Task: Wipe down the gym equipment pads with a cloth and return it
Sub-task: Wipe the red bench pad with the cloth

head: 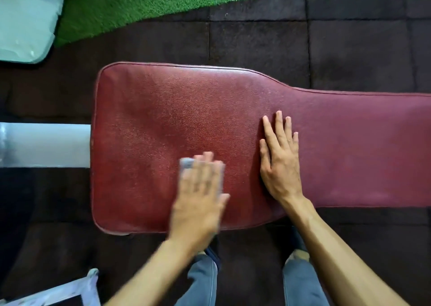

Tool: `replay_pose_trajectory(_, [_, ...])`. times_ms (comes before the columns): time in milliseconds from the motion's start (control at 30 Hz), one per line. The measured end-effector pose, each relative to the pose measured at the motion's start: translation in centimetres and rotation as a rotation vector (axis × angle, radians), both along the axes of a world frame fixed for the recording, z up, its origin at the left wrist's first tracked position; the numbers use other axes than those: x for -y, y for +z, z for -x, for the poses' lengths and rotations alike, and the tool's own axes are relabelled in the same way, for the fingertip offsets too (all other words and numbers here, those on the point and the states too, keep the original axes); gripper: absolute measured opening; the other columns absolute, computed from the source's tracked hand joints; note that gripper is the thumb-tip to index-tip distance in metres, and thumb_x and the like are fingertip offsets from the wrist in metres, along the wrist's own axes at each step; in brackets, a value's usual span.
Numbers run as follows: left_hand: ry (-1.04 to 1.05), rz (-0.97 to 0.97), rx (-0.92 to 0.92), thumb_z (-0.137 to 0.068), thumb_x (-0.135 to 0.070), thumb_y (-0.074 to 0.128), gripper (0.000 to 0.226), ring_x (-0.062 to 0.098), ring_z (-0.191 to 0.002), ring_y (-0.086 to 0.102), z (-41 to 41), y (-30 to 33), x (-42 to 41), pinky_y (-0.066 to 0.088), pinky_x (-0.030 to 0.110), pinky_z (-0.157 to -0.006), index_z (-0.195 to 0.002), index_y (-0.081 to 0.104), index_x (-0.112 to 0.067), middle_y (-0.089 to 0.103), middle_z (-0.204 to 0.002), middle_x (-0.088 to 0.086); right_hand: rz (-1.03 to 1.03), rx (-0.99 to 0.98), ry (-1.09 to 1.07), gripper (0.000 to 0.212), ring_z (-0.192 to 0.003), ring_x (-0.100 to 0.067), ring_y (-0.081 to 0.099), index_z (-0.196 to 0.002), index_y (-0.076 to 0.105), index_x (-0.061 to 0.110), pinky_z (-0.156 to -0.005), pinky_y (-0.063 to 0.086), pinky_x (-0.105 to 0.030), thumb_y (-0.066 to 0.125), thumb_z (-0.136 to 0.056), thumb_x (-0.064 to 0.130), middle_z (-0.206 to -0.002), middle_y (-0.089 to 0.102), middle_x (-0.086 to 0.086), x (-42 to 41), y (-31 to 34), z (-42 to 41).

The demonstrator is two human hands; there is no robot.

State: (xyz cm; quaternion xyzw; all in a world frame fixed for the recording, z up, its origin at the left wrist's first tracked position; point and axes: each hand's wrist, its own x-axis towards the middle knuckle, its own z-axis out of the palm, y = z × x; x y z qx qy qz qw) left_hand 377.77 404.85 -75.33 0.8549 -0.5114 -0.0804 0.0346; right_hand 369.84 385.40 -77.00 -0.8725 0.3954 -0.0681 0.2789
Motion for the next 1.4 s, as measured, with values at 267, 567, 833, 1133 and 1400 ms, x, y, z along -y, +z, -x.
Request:
replay_pose_trajectory(267, [0.186,0.032,0.070,-0.103,-0.037,0.021,0.059,0.028,-0.153,0.004,-11.2,-0.5,15.1,0.004,0.043,-0.125,-0.157,0.010,-0.015,0.007,-0.166,0.011,0.070,-0.187,-0.096,0.054,-0.151,-0.025,-0.001,-0.152,0.018,0.033,-0.120,0.005,-0.057,0.029,-0.100,0.043,-0.164,0.003,-0.003,5.3,-1.1,7.3])
replay_pose_trajectory(567, [-0.040,0.053,-0.068,-0.101,-0.038,0.032,0.062,0.032,-0.152,0.011,11.1,-1.6,13.5,0.016,0.048,-0.123,-0.155,0.018,-0.011,0.013,-0.164,0.014,0.010,-0.194,-0.108,0.056,-0.151,-0.025,-0.001,-0.153,0.019,0.031,-0.119,0.008,-0.058,0.030,-0.099,0.041,-0.164,0.003,-0.003,7.9,-1.2,13.3])
replay_pose_trajectory(833, [0.251,0.033,0.042,-0.102,-0.037,0.027,0.060,0.029,-0.153,0.006,-1.4,-1.9,23.5,0.005,0.046,-0.124,-0.156,0.015,-0.014,0.009,-0.165,0.012,0.051,-0.272,-0.038,0.056,-0.151,-0.029,-0.002,-0.153,0.014,0.035,-0.117,0.009,-0.062,0.032,-0.101,0.046,-0.164,0.000,-0.004,17.2,-1.9,20.2])
replay_pose_trajectory(1133, [-0.142,0.076,-0.051,-0.102,-0.038,0.034,0.061,0.031,-0.152,0.013,18.7,-3.5,27.1,0.019,0.048,-0.122,-0.155,0.019,-0.011,0.014,-0.164,0.014,-0.015,-0.286,-0.077,0.058,-0.151,-0.024,-0.007,-0.152,0.008,0.039,-0.118,0.009,-0.061,0.025,-0.098,0.051,-0.164,-0.006,0.002,18.9,-2.0,24.1])
replay_pose_trajectory(1400, [0.243,0.039,0.039,-0.104,-0.038,0.021,0.059,0.030,-0.153,0.005,7.7,-3.4,29.1,0.006,0.044,-0.125,-0.156,0.012,-0.012,0.008,-0.165,0.014,0.021,-0.297,-0.099,0.058,-0.151,-0.027,-0.005,-0.152,0.009,0.041,-0.118,0.009,-0.063,0.029,-0.098,0.051,-0.164,-0.005,-0.002,22.2,-3.0,25.9])
